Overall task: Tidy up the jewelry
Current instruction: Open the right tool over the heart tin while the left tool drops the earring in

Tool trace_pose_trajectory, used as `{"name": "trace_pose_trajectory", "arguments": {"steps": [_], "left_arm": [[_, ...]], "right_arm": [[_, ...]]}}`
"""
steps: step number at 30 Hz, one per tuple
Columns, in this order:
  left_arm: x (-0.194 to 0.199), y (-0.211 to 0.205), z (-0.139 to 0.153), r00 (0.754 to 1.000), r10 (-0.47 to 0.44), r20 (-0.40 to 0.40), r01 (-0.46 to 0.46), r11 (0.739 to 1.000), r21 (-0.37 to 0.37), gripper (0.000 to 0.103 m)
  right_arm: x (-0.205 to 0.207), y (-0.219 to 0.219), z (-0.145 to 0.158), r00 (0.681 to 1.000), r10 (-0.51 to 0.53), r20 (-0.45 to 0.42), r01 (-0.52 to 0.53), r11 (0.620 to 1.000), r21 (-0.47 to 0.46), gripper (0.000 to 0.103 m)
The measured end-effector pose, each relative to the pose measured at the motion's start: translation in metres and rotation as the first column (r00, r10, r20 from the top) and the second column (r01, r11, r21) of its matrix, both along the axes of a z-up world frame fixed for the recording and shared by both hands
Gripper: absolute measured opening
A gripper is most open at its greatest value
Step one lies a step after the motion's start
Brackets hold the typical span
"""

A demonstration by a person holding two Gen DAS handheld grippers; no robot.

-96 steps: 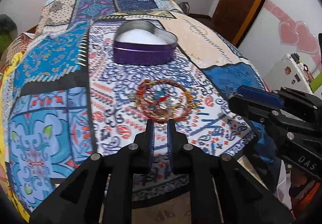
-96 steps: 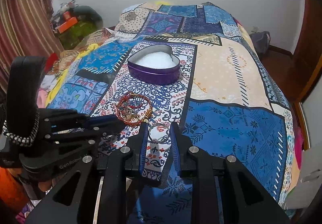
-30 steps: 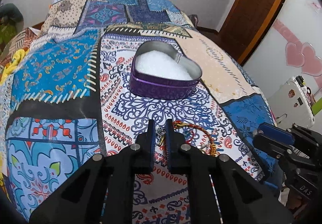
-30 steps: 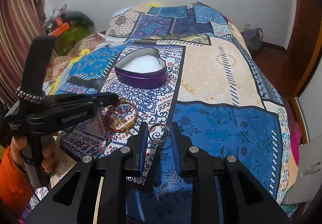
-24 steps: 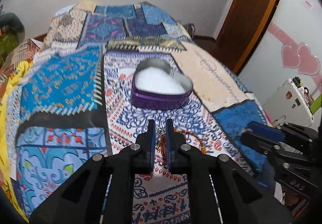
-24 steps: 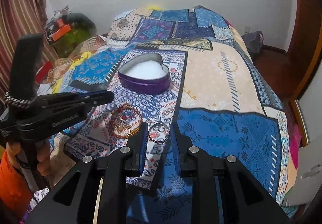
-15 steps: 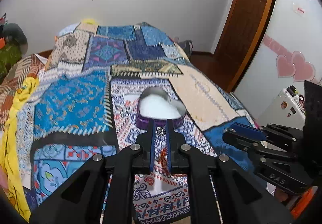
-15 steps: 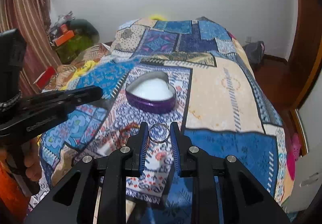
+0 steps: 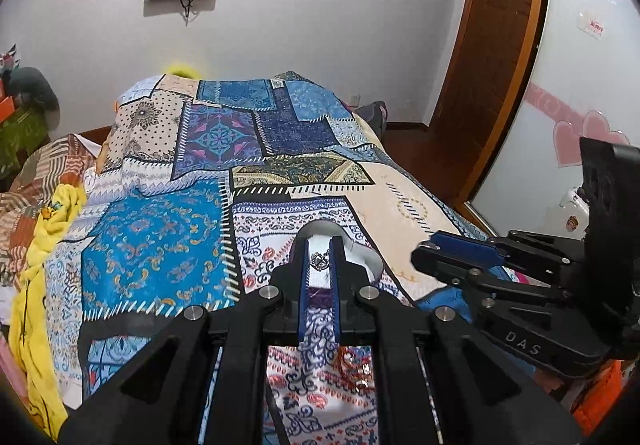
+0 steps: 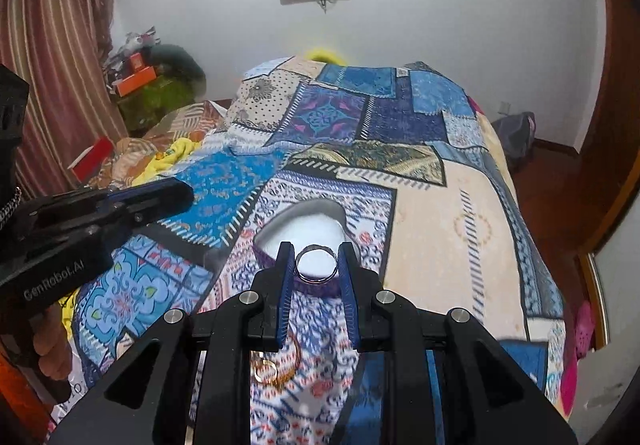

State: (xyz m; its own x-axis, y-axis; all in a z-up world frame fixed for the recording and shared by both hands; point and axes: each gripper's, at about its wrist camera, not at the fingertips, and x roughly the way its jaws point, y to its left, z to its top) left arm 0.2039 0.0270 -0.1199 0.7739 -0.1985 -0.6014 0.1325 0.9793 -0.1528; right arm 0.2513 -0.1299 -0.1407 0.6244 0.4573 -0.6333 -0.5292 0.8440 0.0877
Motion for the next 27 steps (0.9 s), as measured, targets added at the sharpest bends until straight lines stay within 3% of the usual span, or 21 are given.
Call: {"name": "trace_pose_trajectory", "arguments": {"steps": [9,16,27], "left_arm": [[0.03,-0.001,-0.012,1.0,-0.019,-0.02,0.018,1.0,-0.02,0.008],[0.047,-0.004,-0.027,0.997,-0.047,-0.062,0.046,0.999,-0.021,0.008],[0.064,-0.011,-0.054,0.99,-0.066,-0.125,0.069,0.997,0.018,0.008]], "right_arm": [[0.023,0.018,-0.011,0.999,0.048,-0.014,-0.048,0.997,-0.058,0.02],[0.042,0.022,-0.027,0.993,0.087,-0.075,-0.094,0.991,-0.093,0.02],[0.056,0.029,-0.044,0.983,0.128,-0.133,-0.145,0.981,-0.13,0.02]]}}
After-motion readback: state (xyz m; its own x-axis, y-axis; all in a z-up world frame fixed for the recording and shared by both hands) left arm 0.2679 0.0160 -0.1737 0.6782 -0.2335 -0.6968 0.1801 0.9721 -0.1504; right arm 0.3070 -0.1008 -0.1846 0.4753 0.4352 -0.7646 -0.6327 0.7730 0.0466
